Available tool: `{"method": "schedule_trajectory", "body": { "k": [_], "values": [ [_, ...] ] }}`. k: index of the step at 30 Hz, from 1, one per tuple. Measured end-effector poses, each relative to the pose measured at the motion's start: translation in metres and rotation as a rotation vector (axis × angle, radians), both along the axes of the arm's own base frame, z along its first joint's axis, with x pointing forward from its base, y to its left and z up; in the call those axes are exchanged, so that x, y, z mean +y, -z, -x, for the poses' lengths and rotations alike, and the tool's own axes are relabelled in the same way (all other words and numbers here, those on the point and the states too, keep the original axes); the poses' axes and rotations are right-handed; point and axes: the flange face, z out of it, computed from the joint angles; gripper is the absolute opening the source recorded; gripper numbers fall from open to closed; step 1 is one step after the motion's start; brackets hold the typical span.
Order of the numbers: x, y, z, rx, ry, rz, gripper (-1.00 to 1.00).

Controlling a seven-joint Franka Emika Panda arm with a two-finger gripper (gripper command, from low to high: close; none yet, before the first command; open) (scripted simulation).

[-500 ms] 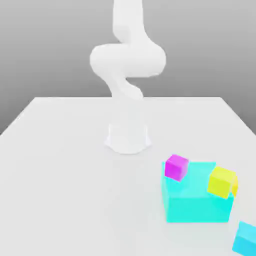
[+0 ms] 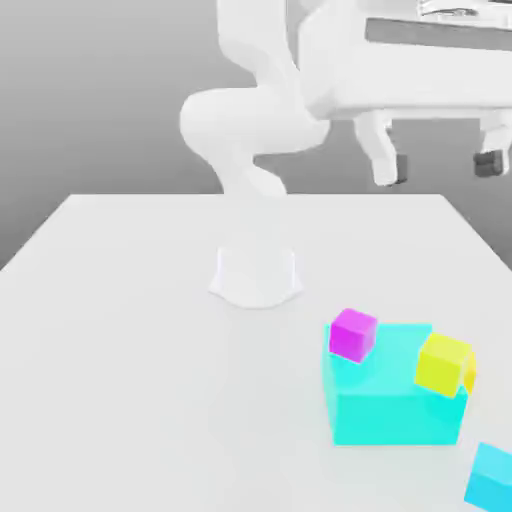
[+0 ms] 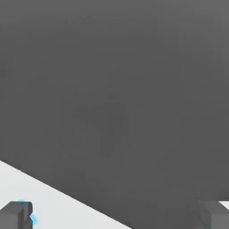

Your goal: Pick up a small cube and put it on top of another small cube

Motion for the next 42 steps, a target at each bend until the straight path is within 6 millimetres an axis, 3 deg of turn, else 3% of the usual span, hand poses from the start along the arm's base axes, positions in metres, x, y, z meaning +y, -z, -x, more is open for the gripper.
{"method": "schedule_trajectory", "body": {
  "k": [5,12,15,18,19,26,31,42],
  "values": [
    [0.058,0.087,-0.003,0.106,-0.174,0.064,0.0],
    [0.109,0.214,0.015,0.253,-0.379,0.155,0.0],
    [0.127,0.267,0.03,0.304,-0.459,0.189,0.0],
    [0.13,0.313,0.032,0.313,-0.473,0.195,0.0],
    [0.13,0.326,0.033,0.314,-0.474,0.195,-1.0],
    [0.13,0.328,0.033,0.316,-0.475,0.196,-1.0],
    [0.129,0.267,0.036,0.318,-0.467,0.19,-1.0],
    [0.104,0.158,0.1,0.337,-0.326,0.143,-1.0]
  ]
}}
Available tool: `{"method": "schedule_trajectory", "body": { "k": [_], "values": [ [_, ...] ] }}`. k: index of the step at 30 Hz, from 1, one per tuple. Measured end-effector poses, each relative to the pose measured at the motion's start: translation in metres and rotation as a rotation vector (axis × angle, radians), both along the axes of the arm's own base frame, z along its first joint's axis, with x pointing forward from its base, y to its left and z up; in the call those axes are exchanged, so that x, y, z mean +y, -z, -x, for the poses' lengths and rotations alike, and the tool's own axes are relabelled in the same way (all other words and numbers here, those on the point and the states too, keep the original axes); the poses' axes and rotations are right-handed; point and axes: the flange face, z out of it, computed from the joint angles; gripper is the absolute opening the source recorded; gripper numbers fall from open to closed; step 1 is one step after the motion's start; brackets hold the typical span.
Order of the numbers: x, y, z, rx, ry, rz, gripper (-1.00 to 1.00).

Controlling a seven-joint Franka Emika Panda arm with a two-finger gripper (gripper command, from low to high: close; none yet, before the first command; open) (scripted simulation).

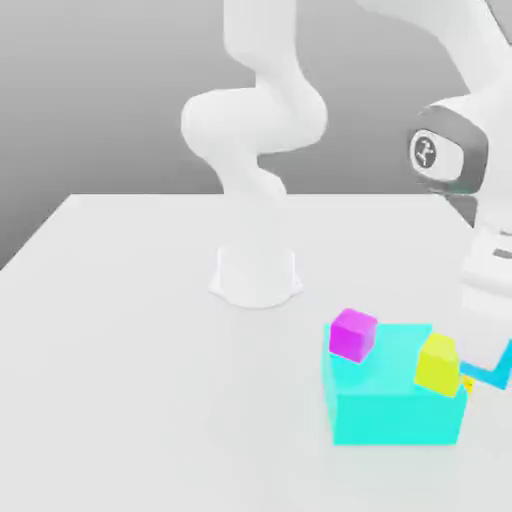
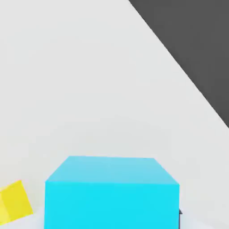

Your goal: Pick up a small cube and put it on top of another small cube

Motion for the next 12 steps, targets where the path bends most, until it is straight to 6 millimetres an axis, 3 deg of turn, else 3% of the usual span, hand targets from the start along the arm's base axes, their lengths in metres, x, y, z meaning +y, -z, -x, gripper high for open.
{"method": "schedule_trajectory", "body": {
  "k": [4,8,9,12],
  "values": [
    [-0.015,-0.026,0.026,-0.008,0.059,0.018,-1.0],
    [-0.019,0.015,0.031,-0.012,0.073,0.025,-1.0],
    [-0.019,0.026,0.032,-0.012,0.074,0.025,1.0],
    [-0.019,0.026,0.032,-0.012,0.074,0.025,1.0]
  ]
}}
